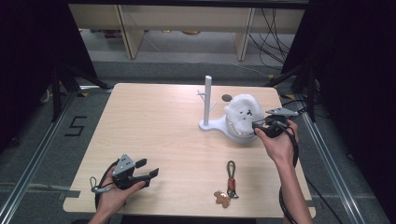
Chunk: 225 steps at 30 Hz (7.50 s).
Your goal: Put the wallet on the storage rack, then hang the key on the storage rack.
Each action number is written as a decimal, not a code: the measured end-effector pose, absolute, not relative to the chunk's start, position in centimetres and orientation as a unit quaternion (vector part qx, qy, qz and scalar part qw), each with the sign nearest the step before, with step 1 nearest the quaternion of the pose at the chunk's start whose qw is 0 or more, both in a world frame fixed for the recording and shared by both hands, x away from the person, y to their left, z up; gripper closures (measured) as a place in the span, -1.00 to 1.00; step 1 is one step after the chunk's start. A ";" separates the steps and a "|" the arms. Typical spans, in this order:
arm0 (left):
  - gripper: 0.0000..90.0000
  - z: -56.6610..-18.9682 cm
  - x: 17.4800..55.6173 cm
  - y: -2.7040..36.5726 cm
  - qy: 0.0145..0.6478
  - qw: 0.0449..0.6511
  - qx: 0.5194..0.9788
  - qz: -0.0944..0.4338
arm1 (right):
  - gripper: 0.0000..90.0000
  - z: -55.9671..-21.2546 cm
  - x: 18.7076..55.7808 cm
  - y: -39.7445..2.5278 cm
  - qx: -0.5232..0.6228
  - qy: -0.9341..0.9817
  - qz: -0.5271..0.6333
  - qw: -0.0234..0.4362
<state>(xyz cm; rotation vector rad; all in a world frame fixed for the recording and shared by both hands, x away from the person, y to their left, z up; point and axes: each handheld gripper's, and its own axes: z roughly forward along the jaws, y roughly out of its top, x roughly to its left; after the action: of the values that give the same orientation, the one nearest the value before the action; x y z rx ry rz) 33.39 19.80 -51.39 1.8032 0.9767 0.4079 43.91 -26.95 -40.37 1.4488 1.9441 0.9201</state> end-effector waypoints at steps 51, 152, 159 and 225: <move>-0.27 -50.5 32.9 18.5 0.375 0.507 0.759 0.164 | 0.28 -46.8 37.1 -19.1 0.595 0.793 0.129 -0.032; 0.60 -42.9 39.6 9.1 0.284 0.640 0.713 0.038 | 0.76 -44.9 35.5 -15.0 0.340 0.724 0.575 0.175; 0.69 -43.0 39.7 8.6 0.285 0.652 0.702 0.035 | 0.76 -44.8 35.3 -14.8 0.343 0.720 0.578 0.172; 0.87 -38.7 47.4 9.0 0.296 0.599 0.726 0.163 | 0.33 -47.0 33.7 -19.6 0.402 0.709 0.540 0.210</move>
<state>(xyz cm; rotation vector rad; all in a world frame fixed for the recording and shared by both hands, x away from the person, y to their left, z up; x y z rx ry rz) 47.42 9.03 -38.67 1.6848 0.6855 0.3781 33.67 -19.63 -47.01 1.1162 1.9717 1.5004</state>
